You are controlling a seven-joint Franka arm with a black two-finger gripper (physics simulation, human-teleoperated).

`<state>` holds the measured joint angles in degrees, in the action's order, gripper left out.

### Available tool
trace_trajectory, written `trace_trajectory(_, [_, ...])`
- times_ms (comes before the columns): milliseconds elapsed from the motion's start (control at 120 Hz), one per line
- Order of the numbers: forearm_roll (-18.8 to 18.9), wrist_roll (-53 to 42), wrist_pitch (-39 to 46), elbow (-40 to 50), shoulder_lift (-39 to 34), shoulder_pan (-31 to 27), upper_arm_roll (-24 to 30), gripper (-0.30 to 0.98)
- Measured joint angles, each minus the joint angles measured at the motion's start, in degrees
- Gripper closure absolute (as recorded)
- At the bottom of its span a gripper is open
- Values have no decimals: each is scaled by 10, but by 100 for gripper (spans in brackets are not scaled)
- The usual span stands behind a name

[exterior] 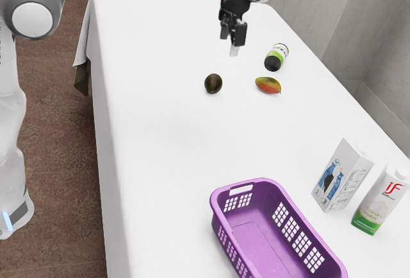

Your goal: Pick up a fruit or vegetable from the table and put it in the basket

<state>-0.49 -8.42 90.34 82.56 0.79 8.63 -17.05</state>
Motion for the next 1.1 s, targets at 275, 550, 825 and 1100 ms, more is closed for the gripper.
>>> trace_trajectory(275, [12, -5, 88, 148, -29, 50, -162, 0])
trace_trajectory(550, [23, -13, 109, 157, -70, -66, -227, 0])
trace_trajectory(825, [-2, -17, 125, 127, 11, -73, -244, 0])
trace_trajectory(1100, [-75, -20, 99, -162, 219, -223, -23, 0])
